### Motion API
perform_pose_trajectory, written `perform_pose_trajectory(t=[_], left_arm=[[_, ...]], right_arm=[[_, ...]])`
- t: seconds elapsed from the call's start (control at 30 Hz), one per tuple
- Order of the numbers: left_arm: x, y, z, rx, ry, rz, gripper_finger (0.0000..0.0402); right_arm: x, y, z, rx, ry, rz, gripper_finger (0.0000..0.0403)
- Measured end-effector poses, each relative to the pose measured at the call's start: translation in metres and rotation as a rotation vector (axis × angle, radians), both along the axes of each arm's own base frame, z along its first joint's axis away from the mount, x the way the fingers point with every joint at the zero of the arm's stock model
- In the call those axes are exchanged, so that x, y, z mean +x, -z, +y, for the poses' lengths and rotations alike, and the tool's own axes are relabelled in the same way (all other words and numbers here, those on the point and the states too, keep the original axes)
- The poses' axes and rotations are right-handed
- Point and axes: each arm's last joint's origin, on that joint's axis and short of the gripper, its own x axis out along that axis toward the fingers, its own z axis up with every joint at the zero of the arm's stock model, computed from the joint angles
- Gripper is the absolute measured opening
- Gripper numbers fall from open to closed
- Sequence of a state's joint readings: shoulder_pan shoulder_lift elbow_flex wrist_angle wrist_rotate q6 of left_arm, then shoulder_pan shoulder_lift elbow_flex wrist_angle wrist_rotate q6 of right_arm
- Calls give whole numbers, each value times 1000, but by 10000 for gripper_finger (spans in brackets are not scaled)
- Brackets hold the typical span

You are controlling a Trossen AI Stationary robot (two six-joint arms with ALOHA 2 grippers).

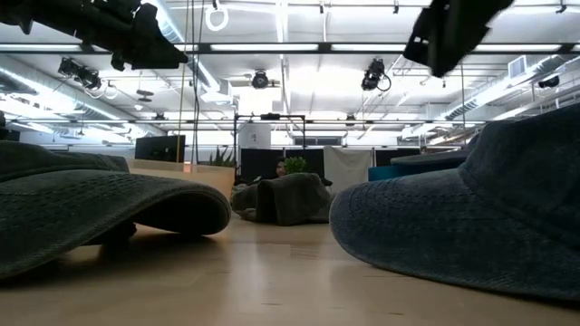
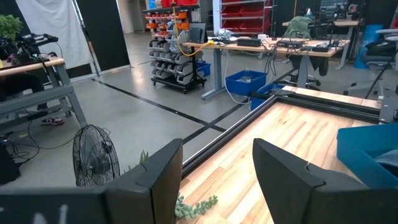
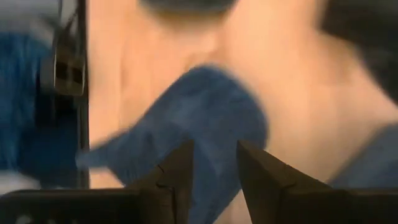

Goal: Pick & Place hat
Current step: Put the blue cap into the blue bin

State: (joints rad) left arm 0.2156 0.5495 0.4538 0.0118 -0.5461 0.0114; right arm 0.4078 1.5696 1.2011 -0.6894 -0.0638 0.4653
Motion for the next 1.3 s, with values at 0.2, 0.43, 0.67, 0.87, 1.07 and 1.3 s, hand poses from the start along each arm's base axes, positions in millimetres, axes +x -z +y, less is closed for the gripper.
perform_pose_trajectory(t=[0.2,0.43,0.67,0.87,1.07,1.3], left_arm=[[3,-2,-3,24,142,5,199],[14,1,-29,-176,785,-52,176],[29,11,-48,-230,879,16,158],[39,17,-53,-166,824,70,156],[41,17,-53,-103,829,77,173],[41,16,-53,-80,828,81,198]], right_arm=[[5,35,28,-11,-204,96,127],[9,59,36,-53,-206,161,127],[11,60,33,-111,-150,144,127],[15,50,36,-110,-160,124,127],[16,46,32,-244,-154,96,132],[18,54,33,-240,-166,116,160]])
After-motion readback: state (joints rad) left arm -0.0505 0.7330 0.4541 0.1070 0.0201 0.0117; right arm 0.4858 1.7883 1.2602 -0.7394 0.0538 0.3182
